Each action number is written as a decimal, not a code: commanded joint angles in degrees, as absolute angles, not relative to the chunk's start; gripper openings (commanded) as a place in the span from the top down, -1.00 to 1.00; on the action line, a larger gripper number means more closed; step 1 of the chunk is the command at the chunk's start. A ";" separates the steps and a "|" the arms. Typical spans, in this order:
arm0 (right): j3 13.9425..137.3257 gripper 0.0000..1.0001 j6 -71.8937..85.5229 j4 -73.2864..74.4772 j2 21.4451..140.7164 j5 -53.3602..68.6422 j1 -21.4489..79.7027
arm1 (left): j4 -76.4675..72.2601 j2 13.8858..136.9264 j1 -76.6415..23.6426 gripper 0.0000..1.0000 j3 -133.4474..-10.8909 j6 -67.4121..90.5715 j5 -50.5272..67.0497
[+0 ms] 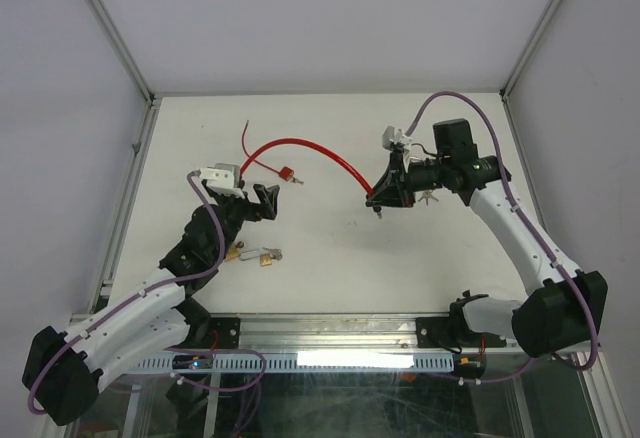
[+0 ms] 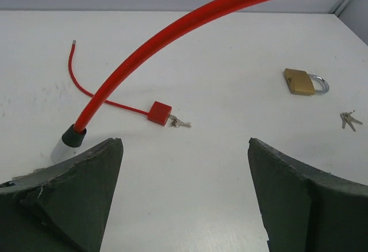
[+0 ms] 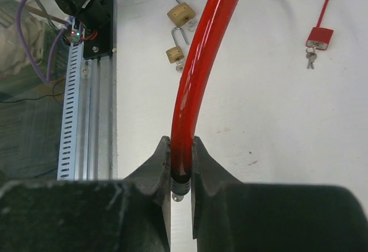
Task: Lock with the key
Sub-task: Pick up the lock from the center of the board.
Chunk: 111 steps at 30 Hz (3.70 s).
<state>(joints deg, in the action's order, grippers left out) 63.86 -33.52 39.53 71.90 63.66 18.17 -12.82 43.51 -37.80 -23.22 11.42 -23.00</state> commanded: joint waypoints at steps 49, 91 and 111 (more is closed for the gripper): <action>73.38 1.00 -50.35 55.69 71.12 68.00 10.56 | -36.69 76.92 -8.24 -0.36 -28.18 0.92 26.39; 60.89 1.00 -21.90 24.25 70.31 78.14 10.37 | -54.22 65.95 -15.92 1.00 -23.90 26.74 35.65; 35.78 1.00 25.39 -54.42 71.65 69.07 16.60 | -81.35 77.41 -35.92 1.00 -19.12 44.16 6.94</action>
